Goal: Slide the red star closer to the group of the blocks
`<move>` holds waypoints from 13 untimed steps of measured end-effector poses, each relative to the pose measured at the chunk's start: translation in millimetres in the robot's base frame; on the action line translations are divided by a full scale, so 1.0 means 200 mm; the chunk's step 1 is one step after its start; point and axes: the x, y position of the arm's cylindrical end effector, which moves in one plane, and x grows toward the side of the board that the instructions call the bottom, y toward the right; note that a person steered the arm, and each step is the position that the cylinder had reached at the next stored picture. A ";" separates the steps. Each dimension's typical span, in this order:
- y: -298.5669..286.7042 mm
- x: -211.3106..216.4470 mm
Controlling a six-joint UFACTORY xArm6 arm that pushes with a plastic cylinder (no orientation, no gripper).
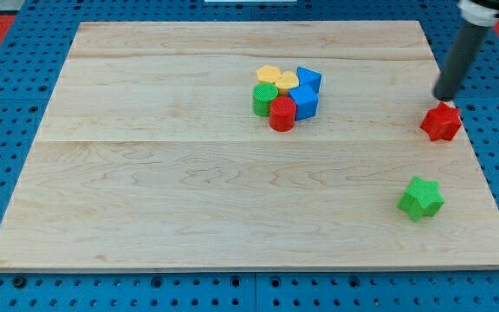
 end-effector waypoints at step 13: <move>-0.70 -0.23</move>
